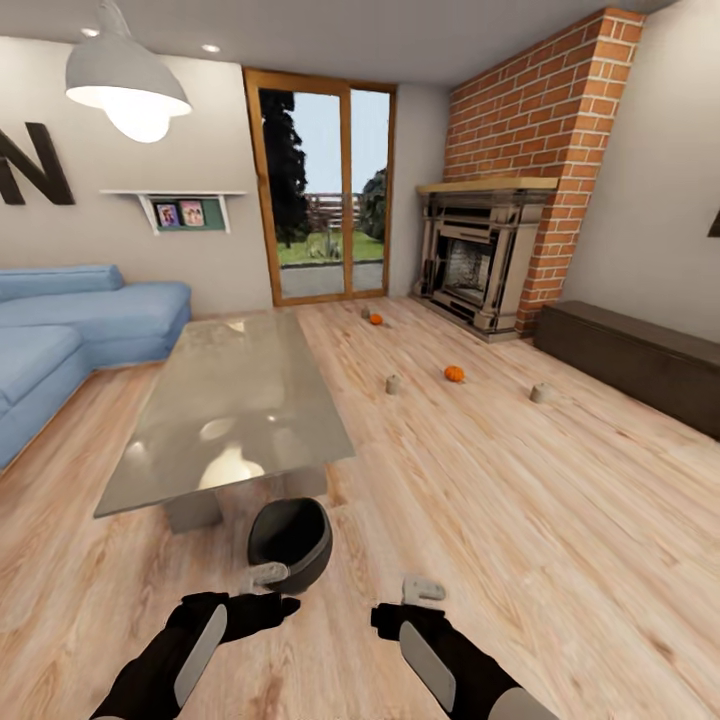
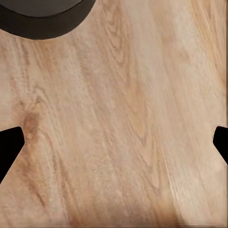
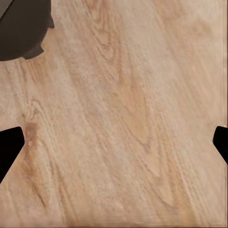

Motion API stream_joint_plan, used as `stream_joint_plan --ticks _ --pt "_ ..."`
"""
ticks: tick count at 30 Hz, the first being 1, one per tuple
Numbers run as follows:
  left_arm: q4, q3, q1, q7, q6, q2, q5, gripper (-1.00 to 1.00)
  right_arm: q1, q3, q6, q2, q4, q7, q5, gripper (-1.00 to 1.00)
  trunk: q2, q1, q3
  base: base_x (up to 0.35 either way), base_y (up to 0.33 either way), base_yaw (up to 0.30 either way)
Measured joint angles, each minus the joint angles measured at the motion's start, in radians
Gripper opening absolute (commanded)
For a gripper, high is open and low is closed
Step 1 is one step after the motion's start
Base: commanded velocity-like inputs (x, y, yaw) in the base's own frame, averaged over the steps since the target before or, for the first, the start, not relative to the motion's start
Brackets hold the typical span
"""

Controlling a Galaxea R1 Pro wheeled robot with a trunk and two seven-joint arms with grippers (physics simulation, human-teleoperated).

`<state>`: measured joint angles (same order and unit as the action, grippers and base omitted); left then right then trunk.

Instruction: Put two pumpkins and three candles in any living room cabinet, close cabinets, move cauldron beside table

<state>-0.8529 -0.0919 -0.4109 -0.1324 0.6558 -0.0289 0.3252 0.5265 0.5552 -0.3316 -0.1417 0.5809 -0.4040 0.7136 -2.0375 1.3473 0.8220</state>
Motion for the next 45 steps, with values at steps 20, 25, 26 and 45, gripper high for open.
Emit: stream_joint_plan --ticks 20,25,26,45 --pt "0.001 -0.002 0.000 0.000 -0.003 -0.001 0.000 1.00 0.000 -0.074 0.060 0.014 -0.069 0.002 0.001 1.00 0.000 0.000 0.017 -0.091 -0.040 -0.254" --pt "0.002 -0.002 0.000 0.000 -0.003 -0.001 0.000 1.00 0.000 -0.074 0.067 0.018 -0.078 0.002 0.001 1.00 0.000 0.000 0.022 -0.172 -0.119 -0.252" --pt "0.002 -0.002 0.000 0.000 -0.003 -0.001 0.000 1.00 0.000 -0.075 0.067 0.018 -0.079 0.001 0.001 1.00 0.000 0.000 0.023 -0.139 -0.119 -0.252" --pt "0.031 -0.006 0.000 0.000 -0.009 0.003 -0.010 1.00 0.000 -0.176 0.069 0.026 -0.116 0.005 -0.002 1.00 0.000 0.000 0.041 0.018 -0.119 -0.249"
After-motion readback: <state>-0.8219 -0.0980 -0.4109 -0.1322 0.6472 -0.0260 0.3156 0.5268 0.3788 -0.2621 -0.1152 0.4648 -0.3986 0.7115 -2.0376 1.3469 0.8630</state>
